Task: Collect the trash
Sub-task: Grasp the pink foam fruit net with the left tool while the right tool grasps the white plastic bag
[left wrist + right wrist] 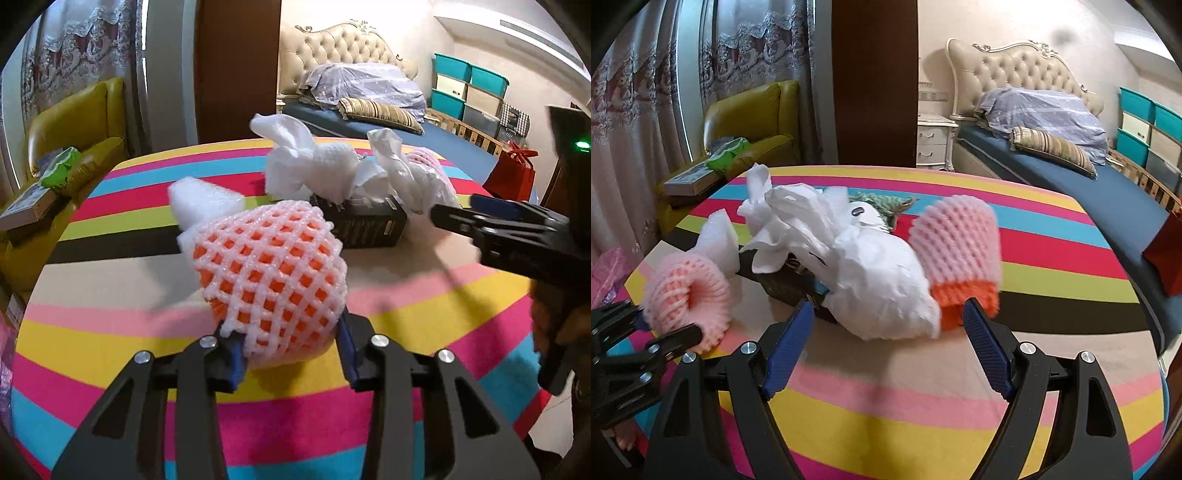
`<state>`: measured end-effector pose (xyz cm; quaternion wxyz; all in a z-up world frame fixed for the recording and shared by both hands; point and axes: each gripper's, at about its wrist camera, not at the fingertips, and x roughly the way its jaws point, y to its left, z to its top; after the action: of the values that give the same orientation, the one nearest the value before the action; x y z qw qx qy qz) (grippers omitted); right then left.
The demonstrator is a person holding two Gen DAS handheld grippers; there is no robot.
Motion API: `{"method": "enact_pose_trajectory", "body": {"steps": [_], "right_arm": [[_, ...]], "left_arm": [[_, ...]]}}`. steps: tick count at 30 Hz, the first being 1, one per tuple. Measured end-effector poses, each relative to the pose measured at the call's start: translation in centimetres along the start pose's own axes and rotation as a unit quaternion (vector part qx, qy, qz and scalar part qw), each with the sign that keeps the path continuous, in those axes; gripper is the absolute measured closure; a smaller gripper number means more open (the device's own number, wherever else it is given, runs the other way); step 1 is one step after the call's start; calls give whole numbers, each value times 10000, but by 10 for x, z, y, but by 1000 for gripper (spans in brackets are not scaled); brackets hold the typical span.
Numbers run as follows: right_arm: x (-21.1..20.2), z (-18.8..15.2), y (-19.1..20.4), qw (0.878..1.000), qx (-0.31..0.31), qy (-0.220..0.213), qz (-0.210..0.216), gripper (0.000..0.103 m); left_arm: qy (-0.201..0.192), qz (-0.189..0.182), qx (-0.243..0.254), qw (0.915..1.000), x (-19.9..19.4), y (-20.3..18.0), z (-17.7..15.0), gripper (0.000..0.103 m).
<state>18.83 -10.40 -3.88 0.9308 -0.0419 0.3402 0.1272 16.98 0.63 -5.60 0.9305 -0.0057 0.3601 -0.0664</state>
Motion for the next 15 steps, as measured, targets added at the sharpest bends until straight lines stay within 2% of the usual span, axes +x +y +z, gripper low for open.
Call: {"method": "enact_pose_trajectory", "body": {"steps": [1,3,4,5,8,15], "right_arm": [[4,0,0,10000,10,45,-15,25],[9,-2,2,9999,8,76,-86,45],[9,-3,2,9999,11,76,-122,61],[6,-7,2,9999,34,66,-121,67],[-6,-15,1,10000,38,-74,-23,74],[-34,-37,2,9996,-95,-237,-73,75]], "left_arm": [[-19,-12,-10,10000,-4,3,-3,64],[-27,-13,-12,10000,-8,5,-9,64],[-31,-5,-10,10000,-11,5,-11,64],[-36,7,-4,10000,-13,6,-14,64],[-70,22,7,10000,-18,7,-20,64],[-58,8,32,10000,-22,6,-27,63]]}}
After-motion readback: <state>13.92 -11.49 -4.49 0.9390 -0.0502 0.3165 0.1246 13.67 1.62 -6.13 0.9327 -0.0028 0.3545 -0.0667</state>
